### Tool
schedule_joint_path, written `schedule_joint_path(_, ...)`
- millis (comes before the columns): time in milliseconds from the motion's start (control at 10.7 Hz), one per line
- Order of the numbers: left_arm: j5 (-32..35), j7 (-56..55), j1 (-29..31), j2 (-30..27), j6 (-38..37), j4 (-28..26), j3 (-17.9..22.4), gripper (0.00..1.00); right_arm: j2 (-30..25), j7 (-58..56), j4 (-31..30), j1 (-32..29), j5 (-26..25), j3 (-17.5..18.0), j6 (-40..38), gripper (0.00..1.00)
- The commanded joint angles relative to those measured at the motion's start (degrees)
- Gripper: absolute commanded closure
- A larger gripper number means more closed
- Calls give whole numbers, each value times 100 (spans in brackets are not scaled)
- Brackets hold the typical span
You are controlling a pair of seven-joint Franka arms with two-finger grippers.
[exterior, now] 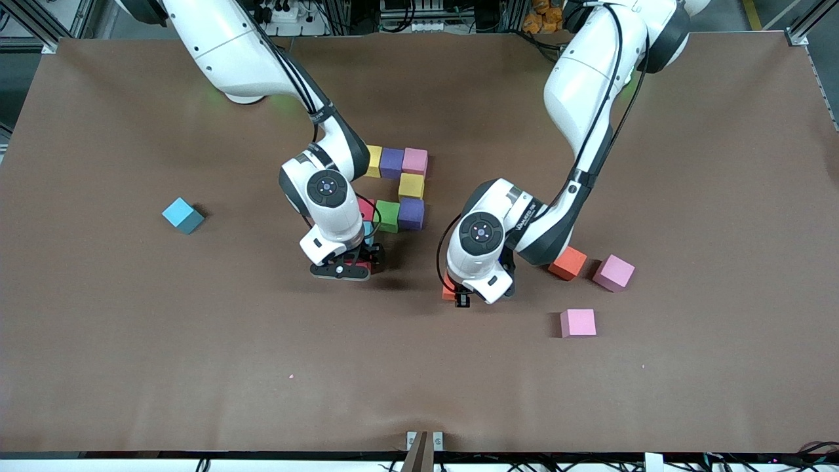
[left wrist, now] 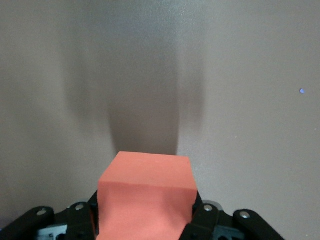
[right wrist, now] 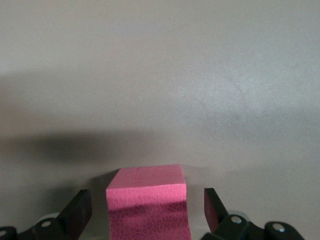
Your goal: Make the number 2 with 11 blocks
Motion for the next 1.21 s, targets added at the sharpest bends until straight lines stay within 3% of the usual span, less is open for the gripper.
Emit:
schedule_joint_path(0, -70, -196, -117, 45, 23, 44, 76, 62, -521, 103, -44, -52, -131, -50, -382, 0)
schedule_joint_path(467, -70, -574, -555, 132, 207, 132, 76, 62, -1594, -425, -351, -877, -61, 3, -682, 0)
schedule_joint_path(934, -79, -927, -1022, 290, 383, 298, 208, 62, -2305, -2794, 9, -2046, -17, 91, -2263, 0)
schedule_joint_path(1121, -96, -1005, -1031, 387, 514, 421, 190, 62, -2850, -3471, -9, -2389, -8, 74, -3541, 0)
